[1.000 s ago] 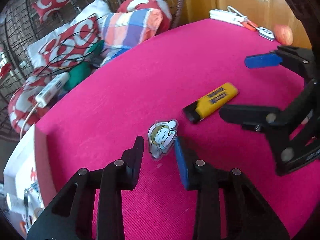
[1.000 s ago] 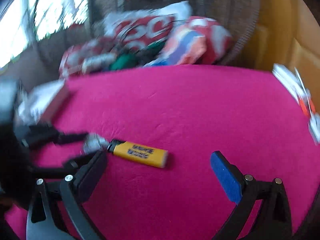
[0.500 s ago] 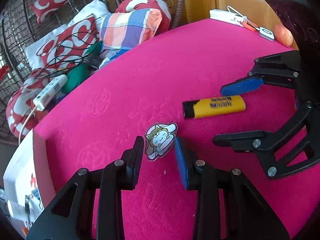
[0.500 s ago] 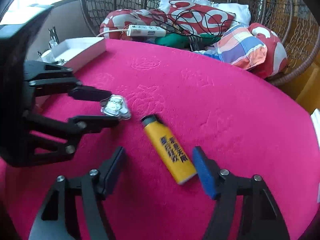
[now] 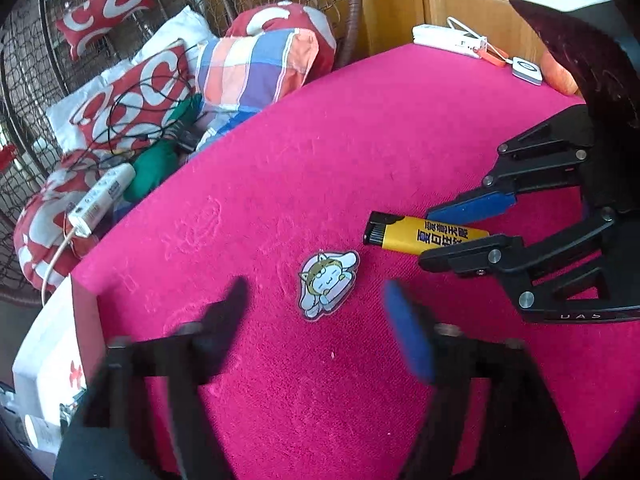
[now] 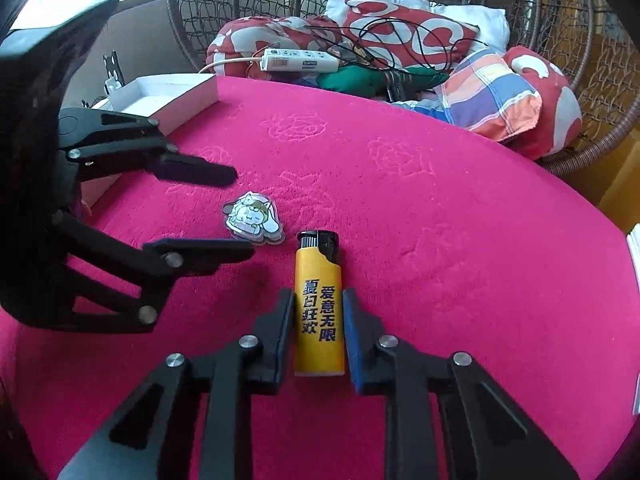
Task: Organize rigid objects
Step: 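Grasp the cartoon badge with the left tool while the right tool grasps the yellow lighter, then carry both into the white tray and open both tools to release them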
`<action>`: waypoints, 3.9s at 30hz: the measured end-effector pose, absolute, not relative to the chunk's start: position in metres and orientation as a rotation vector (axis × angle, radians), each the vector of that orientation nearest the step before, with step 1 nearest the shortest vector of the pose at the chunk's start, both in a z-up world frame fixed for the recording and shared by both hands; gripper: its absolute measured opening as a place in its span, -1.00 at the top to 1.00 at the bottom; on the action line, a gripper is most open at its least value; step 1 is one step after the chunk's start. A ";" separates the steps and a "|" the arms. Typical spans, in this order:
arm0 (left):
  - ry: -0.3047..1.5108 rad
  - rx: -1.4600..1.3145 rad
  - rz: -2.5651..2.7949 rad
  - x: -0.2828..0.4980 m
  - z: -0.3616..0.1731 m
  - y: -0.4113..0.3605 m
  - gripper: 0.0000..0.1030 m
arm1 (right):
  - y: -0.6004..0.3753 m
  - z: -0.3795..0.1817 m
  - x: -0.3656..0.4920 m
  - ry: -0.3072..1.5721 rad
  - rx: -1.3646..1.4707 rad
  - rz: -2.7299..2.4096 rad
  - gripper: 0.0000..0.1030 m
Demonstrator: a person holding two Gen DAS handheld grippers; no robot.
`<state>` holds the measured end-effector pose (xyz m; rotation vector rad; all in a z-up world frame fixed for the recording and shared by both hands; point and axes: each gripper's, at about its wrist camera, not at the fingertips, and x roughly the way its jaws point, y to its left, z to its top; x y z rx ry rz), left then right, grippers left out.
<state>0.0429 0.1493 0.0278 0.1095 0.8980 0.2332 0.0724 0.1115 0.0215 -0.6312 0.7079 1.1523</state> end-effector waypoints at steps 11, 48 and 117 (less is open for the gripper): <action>0.903 -0.059 0.204 0.047 0.018 0.164 0.43 | 0.086 0.025 0.084 0.746 -0.493 1.066 0.56; 0.080 -0.101 0.620 -0.205 0.261 0.120 0.44 | -0.073 0.235 -0.060 -0.039 0.066 0.951 0.56; 0.518 -0.465 0.765 -0.265 0.095 0.343 0.44 | 0.286 0.122 -0.116 0.468 -0.409 1.217 0.56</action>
